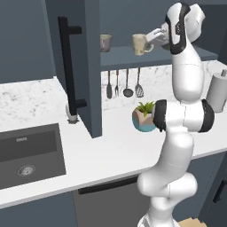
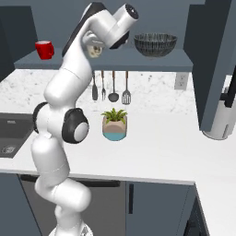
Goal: Gather all objects into one cabinet and sort the glasses and bowls to opposite sides.
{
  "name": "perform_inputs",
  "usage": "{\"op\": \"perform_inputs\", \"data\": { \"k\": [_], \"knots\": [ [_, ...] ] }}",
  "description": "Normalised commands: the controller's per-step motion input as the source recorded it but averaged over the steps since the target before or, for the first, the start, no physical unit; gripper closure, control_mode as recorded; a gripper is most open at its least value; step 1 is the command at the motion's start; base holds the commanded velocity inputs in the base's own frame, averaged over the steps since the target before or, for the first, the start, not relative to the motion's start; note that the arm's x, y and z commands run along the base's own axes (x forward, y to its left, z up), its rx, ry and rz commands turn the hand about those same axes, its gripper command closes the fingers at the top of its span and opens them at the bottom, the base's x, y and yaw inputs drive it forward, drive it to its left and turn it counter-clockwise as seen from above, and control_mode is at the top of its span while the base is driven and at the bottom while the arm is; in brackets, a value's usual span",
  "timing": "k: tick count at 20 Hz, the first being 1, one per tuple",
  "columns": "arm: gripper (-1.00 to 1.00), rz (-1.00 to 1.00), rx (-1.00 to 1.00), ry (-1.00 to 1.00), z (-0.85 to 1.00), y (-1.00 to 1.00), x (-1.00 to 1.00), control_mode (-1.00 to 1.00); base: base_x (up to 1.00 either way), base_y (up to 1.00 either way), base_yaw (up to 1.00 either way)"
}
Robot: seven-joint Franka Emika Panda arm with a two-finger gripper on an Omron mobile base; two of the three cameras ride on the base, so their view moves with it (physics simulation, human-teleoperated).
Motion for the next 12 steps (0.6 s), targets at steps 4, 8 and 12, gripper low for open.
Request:
{"op": "perform_inputs", "data": {
  "k": [4, 8, 12],
  "knots": [
    [1.0, 0.0, 0.0, -0.18, -0.14, 0.5, -0.44, -1.0, 0.0, 0.0, 0.0],
    [1.0, -0.02, 0.0, -0.1, 0.05, 0.65, -0.1, -1.0, 0.0, 0.0, 0.0],
    [1.0, -0.07, 0.0, 0.0, 0.18, 0.58, 0.02, -1.0, 0.0, 0.0, 0.0]
  ]
}}
